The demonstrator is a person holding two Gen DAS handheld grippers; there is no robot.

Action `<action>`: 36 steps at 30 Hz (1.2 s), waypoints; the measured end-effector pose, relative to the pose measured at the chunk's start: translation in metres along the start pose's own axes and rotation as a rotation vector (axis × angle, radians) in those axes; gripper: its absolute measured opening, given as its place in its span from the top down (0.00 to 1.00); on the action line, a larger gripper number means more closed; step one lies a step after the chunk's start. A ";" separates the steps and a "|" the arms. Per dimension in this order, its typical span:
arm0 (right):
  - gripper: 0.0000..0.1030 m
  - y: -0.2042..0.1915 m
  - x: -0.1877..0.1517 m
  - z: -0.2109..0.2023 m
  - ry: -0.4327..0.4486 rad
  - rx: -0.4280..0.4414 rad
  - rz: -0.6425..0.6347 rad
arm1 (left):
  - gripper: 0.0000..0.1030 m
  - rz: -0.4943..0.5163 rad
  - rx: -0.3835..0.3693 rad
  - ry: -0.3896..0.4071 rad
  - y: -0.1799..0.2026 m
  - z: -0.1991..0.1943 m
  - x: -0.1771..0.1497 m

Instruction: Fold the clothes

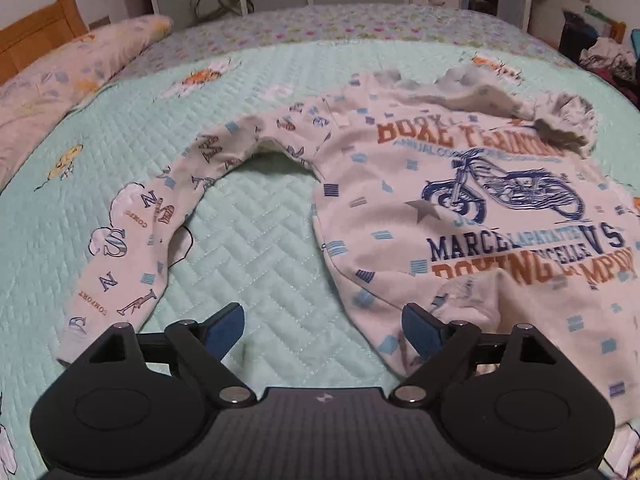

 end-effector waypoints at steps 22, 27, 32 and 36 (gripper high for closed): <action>0.73 0.005 0.001 -0.002 0.025 0.069 -0.018 | 0.88 0.287 0.017 0.276 0.048 -0.090 -0.056; 0.72 0.004 -0.001 -0.003 0.028 0.075 -0.022 | 0.35 0.118 -0.182 0.116 0.009 -0.047 -0.023; 0.71 0.007 -0.001 -0.003 0.029 0.081 -0.019 | 0.08 0.066 -0.357 0.114 0.006 -0.036 -0.016; 0.70 0.006 -0.002 -0.003 0.032 0.083 -0.023 | 0.09 0.110 -0.396 0.072 0.020 -0.022 -0.017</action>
Point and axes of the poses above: each gripper's, at about its wrist camera, not at the fingertips, and z roughly the way its jaws point, y to its right, x to its top, the point moved 3 cm from there along z, roughly the way its jaws point, and after that the axes turned 3 degrees about y, right-handed, at the moved point
